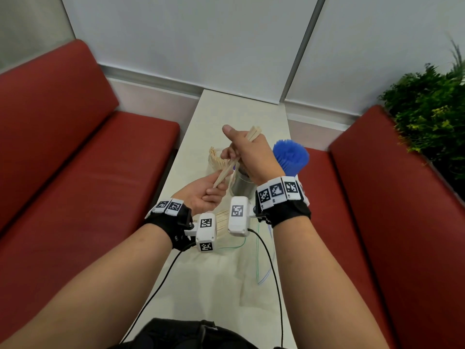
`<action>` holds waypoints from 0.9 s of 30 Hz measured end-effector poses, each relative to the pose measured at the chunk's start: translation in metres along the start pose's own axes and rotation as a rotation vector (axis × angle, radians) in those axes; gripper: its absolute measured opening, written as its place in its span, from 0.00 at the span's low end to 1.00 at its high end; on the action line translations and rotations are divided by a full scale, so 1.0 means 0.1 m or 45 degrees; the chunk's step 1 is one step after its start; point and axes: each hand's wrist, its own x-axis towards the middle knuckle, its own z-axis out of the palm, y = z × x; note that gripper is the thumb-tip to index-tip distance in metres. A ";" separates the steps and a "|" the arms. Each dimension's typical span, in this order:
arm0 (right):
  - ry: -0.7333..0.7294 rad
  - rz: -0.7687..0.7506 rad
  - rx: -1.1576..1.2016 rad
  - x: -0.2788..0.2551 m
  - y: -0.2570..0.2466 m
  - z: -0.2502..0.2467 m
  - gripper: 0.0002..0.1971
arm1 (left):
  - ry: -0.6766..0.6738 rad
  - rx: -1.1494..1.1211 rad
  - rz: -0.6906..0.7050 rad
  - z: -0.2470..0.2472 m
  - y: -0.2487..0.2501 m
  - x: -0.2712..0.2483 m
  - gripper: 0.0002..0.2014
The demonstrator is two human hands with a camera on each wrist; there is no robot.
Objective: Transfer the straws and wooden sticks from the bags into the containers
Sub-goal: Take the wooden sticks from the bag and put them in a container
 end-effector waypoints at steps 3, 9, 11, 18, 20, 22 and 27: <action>-0.176 0.172 -0.387 0.06 -0.04 -0.19 0.18 | -0.005 0.060 -0.051 -0.18 -0.02 0.07 0.09; -0.349 0.647 -0.515 0.10 0.14 -0.21 0.06 | 0.230 0.090 -0.072 -0.53 -0.23 0.26 0.05; -0.316 0.625 -0.528 0.17 0.14 -0.19 0.07 | 0.365 0.093 -0.006 -0.56 -0.22 0.31 0.11; 0.077 0.264 -0.655 1.00 -0.07 -0.29 0.12 | 0.871 1.348 0.275 -0.59 0.04 0.40 0.09; 0.108 0.203 -0.810 1.15 0.04 -0.26 0.09 | 0.781 1.911 0.160 -0.61 0.04 0.42 0.08; 0.064 0.236 -0.957 1.25 0.24 -0.22 0.09 | 0.610 2.315 -0.054 -0.63 -0.03 0.47 0.08; 0.005 0.333 -1.124 1.41 0.78 -0.09 0.12 | 0.476 2.712 -0.412 -0.88 -0.48 0.58 0.43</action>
